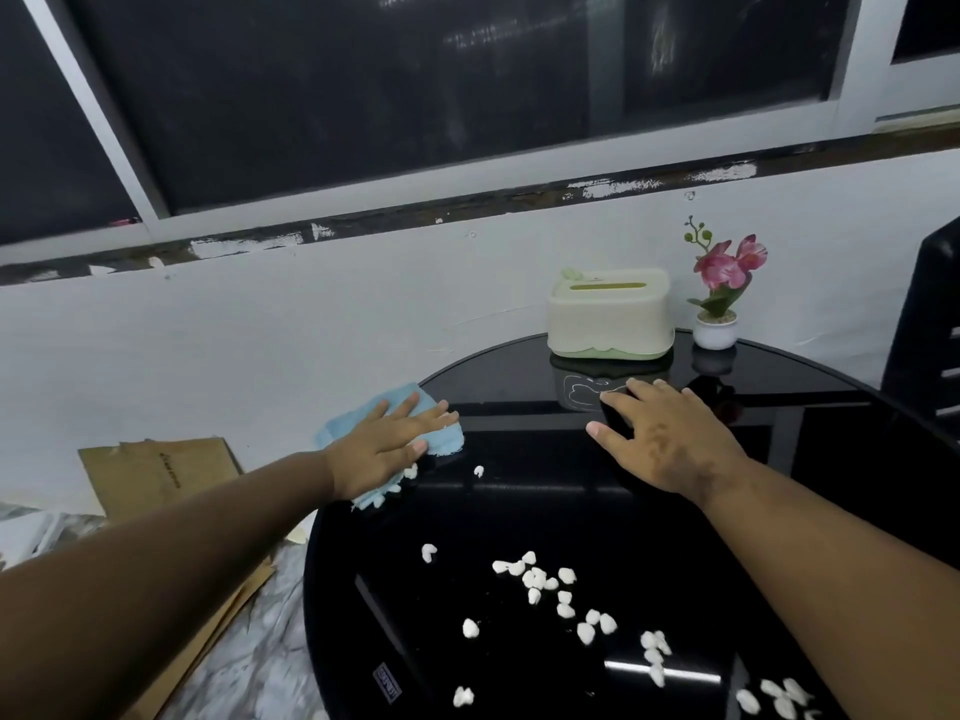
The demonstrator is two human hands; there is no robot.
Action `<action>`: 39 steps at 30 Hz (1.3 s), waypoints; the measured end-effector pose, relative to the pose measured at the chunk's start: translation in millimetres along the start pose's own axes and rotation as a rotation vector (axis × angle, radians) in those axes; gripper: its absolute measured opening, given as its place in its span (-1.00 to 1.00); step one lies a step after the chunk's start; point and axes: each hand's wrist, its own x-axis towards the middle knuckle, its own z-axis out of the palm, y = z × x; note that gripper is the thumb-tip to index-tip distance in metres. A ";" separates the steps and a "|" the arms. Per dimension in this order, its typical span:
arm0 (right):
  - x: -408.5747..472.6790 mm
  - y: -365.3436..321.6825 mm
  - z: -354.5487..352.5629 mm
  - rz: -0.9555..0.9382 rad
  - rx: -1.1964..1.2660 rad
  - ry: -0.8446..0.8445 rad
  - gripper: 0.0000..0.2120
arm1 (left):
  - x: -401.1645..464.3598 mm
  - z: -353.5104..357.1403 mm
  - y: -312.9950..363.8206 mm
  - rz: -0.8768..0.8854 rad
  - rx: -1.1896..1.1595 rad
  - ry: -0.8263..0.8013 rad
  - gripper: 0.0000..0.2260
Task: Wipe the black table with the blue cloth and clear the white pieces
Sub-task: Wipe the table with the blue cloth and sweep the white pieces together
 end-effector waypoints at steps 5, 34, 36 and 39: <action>0.6 -4.7 -1.6 -0.001 -0.053 -0.024 -0.32 | -15.3 9.9 33.4 0.007 -0.033 0.015 -0.61; -39.8 -70.6 8.0 -0.282 0.116 -0.038 -0.55 | 23.3 -3.2 10.2 -0.064 0.086 -0.040 -0.43; -41.5 -70.3 6.7 -0.280 0.124 -0.043 -0.55 | 13.5 -1.6 12.4 -0.045 0.064 -0.046 -0.49; -42.7 -70.5 5.4 -0.272 0.140 -0.053 -0.54 | -4.7 0.0 18.2 -0.017 0.033 -0.044 -0.53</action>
